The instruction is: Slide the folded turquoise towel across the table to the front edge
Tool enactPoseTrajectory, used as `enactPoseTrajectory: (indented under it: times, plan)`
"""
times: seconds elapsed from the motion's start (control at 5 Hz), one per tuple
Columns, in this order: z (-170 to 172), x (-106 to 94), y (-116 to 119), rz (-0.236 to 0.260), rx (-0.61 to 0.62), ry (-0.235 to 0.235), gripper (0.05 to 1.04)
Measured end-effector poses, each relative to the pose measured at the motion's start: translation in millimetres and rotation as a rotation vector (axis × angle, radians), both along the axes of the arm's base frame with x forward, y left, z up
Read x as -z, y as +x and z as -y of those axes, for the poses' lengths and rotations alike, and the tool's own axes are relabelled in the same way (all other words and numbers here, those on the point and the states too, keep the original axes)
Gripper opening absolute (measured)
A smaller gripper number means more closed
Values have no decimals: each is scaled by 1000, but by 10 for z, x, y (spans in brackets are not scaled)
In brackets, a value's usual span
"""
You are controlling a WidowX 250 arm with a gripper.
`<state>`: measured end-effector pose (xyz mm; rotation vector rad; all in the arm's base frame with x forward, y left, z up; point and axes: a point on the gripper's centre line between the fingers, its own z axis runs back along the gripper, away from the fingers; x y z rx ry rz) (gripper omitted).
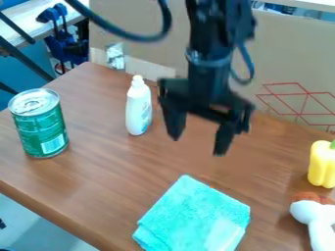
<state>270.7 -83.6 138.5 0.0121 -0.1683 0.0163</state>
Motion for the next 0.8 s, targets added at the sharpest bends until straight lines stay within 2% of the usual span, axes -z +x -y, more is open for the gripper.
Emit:
enactPoseTrajectory:
  times: [0.2,0.4,0.6,0.8]
  plan:
    - [32,-115,-230,-106,43,-6,1001]
    - [66,-169,-342,-184,55,-23,1001]
    - [85,-85,-365,-243,102,47,1001]
    - [90,-81,-366,-244,105,50,1001]
